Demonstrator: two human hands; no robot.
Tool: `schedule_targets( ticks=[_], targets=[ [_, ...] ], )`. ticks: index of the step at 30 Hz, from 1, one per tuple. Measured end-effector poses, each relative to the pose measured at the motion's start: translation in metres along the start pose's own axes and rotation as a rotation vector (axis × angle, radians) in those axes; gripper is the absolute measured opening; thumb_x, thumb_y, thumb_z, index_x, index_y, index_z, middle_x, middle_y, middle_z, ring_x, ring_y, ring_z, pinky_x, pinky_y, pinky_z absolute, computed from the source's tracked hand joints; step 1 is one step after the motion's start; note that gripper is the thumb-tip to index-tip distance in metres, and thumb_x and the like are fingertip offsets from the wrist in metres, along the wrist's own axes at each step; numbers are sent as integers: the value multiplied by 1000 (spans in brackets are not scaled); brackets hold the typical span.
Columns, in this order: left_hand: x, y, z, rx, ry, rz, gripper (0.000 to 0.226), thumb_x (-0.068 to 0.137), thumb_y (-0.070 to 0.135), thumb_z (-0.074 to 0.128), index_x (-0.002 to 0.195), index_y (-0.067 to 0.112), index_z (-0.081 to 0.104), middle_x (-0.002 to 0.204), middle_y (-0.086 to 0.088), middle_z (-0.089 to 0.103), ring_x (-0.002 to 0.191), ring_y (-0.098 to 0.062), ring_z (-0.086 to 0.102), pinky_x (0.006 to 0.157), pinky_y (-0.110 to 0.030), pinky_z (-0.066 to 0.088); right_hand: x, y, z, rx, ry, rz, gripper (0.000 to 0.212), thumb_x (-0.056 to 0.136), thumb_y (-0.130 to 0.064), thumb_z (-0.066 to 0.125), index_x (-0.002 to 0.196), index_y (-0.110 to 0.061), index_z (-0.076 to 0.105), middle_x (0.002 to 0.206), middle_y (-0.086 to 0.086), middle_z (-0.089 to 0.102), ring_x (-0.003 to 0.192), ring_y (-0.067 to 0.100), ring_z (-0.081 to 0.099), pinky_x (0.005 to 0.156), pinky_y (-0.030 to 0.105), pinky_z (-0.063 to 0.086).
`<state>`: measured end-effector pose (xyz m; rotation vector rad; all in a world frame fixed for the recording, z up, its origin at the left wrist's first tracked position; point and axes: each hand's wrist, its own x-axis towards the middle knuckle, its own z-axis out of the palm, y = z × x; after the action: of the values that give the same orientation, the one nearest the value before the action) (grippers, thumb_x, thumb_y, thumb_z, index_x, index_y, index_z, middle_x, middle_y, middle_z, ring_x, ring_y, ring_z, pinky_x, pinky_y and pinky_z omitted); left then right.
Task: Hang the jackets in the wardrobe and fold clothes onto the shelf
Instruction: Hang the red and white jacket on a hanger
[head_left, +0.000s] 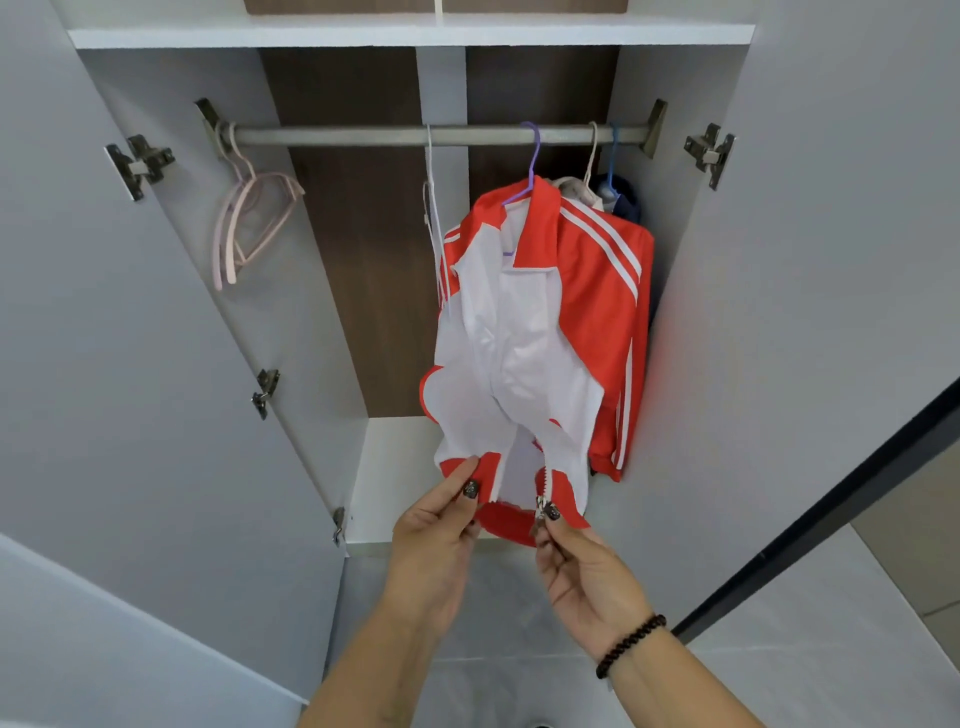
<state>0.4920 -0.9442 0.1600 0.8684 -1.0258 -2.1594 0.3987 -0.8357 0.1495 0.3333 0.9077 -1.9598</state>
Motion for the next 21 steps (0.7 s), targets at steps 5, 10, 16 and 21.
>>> schedule_targets(
  ticks=[5, 10, 16, 21],
  targets=[
    [-5, 6, -6, -36, 22, 42, 27, 82, -2, 65, 97, 15, 79, 101, -7, 76, 78, -10, 72, 63, -17, 54, -1, 20, 16, -8, -55, 14, 11, 65, 0, 69, 75, 1, 74, 73, 12, 70, 59, 14, 67, 52, 20, 55],
    [-10, 13, -9, -15, 16, 65, 31, 69, 12, 73, 99, 19, 79, 101, -12, 75, 83, -19, 70, 70, -25, 57, -4, 34, 27, -17, -103, 28, 15, 66, 2, 68, 79, 0, 76, 80, 13, 71, 63, 14, 68, 56, 20, 56],
    [-13, 17, -13, 3, 26, 67, 32, 68, 16, 75, 99, 21, 79, 102, -10, 75, 90, -22, 72, 74, -26, 58, -5, 39, 32, -13, -81, 17, 22, 67, 2, 67, 89, 2, 71, 83, 13, 72, 63, 14, 69, 55, 20, 56],
    [-13, 18, -15, 25, 31, 63, 32, 65, 20, 76, 97, 22, 79, 103, -7, 75, 94, -22, 72, 77, -26, 57, -5, 42, 33, 1, -63, 12, 17, 67, 3, 66, 82, 1, 74, 82, 13, 72, 63, 14, 69, 55, 20, 57]
  ],
)
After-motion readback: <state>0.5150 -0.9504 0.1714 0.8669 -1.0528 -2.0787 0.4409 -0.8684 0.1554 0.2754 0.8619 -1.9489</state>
